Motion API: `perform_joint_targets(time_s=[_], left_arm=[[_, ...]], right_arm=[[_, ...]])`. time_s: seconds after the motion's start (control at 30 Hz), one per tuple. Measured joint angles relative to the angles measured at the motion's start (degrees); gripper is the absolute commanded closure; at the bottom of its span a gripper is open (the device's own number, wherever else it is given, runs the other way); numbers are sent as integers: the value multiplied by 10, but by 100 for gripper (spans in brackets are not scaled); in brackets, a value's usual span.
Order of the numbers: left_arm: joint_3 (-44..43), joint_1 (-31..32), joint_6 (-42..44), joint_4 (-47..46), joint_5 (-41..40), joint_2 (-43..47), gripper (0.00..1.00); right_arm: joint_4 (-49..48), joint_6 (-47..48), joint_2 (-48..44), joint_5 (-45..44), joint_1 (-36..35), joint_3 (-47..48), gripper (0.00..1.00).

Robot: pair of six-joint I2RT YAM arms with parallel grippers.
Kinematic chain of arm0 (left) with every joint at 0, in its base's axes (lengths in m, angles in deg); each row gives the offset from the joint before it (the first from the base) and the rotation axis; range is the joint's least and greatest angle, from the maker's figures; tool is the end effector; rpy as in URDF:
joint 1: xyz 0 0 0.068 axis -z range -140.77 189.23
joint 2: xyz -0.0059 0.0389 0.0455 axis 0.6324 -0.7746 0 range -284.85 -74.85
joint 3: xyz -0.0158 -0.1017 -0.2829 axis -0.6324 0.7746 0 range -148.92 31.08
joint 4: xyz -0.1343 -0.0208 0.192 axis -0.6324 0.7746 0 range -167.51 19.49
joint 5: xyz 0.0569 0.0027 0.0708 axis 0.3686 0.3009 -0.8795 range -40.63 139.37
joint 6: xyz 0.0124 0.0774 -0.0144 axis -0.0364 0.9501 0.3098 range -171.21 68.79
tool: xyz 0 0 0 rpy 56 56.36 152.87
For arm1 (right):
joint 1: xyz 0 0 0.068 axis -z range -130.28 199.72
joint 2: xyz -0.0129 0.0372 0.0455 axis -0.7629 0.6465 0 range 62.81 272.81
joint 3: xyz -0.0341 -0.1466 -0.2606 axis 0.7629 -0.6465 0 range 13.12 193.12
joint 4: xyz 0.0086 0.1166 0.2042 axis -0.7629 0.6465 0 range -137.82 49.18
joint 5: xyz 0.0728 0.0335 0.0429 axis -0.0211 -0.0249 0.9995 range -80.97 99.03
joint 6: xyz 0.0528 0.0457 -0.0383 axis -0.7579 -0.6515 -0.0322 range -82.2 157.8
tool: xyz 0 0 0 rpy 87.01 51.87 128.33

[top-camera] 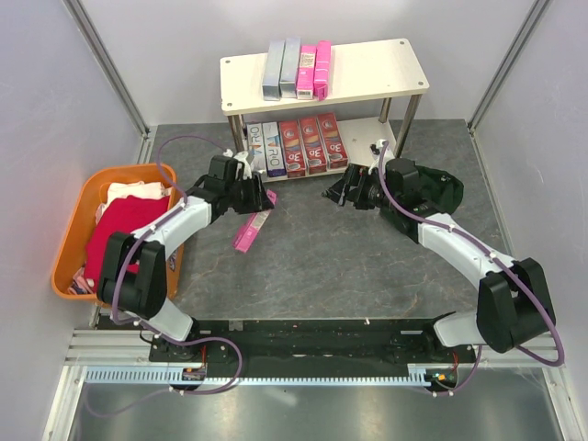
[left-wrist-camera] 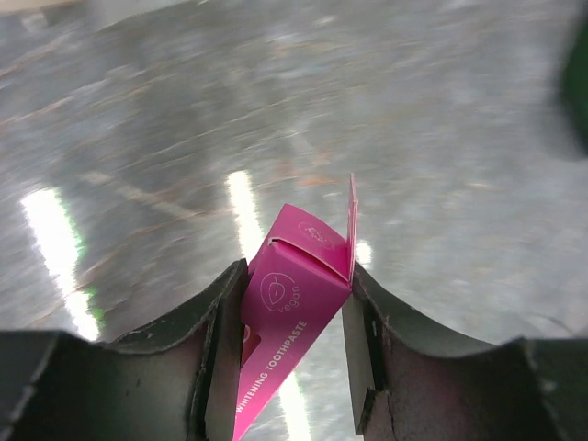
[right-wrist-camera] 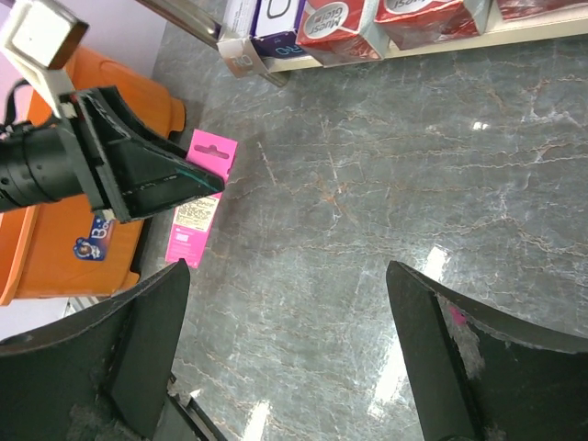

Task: Place and organize the toothpastes onto the shelf

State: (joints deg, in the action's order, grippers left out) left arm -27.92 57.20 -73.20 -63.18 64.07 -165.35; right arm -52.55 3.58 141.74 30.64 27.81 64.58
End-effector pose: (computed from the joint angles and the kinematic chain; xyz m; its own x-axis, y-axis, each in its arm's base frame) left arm 0.3147 -0.1203 0.2437 -0.8074 -0.1190 -0.5779 0.1771 0.8854 -0.4297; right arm 0.2790 0.1395 0.3010 -0.6688 0.2945 -0.6826 -0.3457 0.6896 0.6363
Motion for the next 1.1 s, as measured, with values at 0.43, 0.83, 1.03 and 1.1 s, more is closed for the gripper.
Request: perform_joint_targets(time_s=[0.43,0.83,1.03,1.1], left_arm=[[38,-17,-212,-308,256,0,80],[79,-32,-617,-812,349,-144,84],[81,-32,-709,-864,350,-158,84],[81,-32,-726,-870,350,-158,84]], right_arm=[[-39,21,0,35,-32,-7,2],[-120,15,11,56,-100,-34,5],[-150,4,41,54,-116,-38,10],[-156,1,51,53,-117,-39,16]])
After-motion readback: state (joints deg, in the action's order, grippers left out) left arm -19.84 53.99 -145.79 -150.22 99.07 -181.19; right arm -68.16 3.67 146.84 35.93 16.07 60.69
